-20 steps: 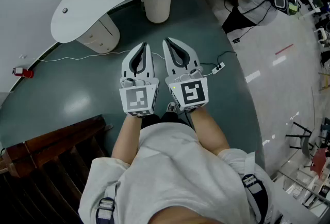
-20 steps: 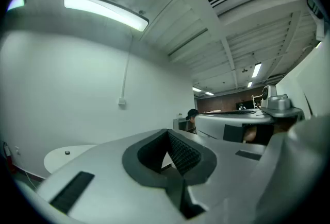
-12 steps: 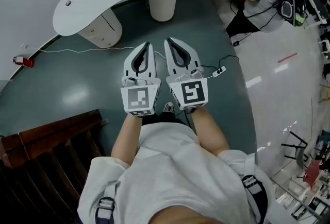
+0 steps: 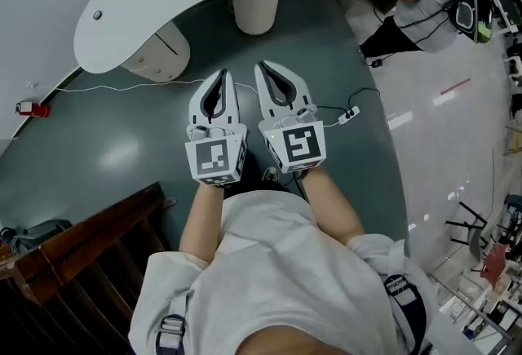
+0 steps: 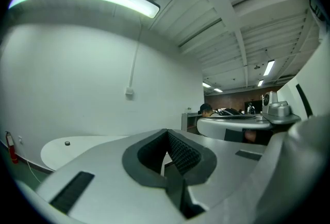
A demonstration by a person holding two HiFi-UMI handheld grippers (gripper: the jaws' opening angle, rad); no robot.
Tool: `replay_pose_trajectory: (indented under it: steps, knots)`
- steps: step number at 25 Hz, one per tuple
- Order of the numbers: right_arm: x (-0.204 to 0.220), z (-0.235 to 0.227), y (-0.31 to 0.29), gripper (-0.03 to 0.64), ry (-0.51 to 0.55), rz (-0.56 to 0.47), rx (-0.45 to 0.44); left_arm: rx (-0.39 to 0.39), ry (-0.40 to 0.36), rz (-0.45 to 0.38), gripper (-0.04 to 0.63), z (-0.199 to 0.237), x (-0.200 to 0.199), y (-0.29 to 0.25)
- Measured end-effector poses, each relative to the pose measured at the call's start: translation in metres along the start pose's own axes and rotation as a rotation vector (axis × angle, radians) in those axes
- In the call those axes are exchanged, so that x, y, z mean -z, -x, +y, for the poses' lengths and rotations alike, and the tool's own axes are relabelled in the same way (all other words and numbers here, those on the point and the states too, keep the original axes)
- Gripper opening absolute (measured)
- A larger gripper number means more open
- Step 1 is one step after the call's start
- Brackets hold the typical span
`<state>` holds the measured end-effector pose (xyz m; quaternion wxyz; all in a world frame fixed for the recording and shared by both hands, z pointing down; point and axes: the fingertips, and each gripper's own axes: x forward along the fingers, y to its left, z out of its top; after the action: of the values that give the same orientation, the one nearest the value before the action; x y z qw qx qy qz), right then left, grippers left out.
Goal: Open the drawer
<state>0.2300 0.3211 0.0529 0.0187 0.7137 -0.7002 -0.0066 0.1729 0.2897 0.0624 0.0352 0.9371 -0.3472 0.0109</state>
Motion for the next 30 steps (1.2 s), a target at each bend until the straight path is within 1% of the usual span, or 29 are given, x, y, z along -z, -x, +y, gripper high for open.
replay_pose_trajectory:
  steps: [4,7,12,16,20,22,25,28,30]
  knots:
    - [-0.009,-0.019,-0.053,0.014,0.005,-0.001,0.012,0.011,0.003,-0.014,0.005,0.031,-0.012,-0.048]
    - [-0.012,-0.023,-0.089,0.014,0.003,0.005,0.022,0.018,0.007,-0.02,0.005,0.057,-0.019,-0.074]
    - [-0.005,-0.024,-0.145,0.014,0.004,0.034,-0.001,0.015,0.02,-0.013,0.005,0.093,-0.021,-0.116]
    - [0.003,-0.019,-0.185,0.014,0.005,0.058,-0.033,-0.019,0.048,0.004,0.005,0.127,-0.013,-0.14]
    - [0.022,-0.013,-0.215,0.014,0.002,0.095,-0.086,-0.059,0.074,0.02,0.005,0.152,0.001,-0.157]
    - [0.033,-0.017,-0.231,0.014,-0.002,0.115,-0.13,-0.095,0.091,0.032,0.005,0.159,0.011,-0.169]
    - [0.05,-0.02,-0.256,0.014,-0.017,0.142,-0.24,-0.194,0.105,0.055,0.005,0.172,0.025,-0.184]
    - [0.064,-0.006,-0.281,0.014,-0.033,0.148,-0.339,-0.284,0.091,0.083,0.005,0.195,0.036,-0.187]
    - [0.072,0.001,-0.293,0.014,-0.026,0.15,-0.39,-0.335,0.086,0.091,0.005,0.209,0.044,-0.188]
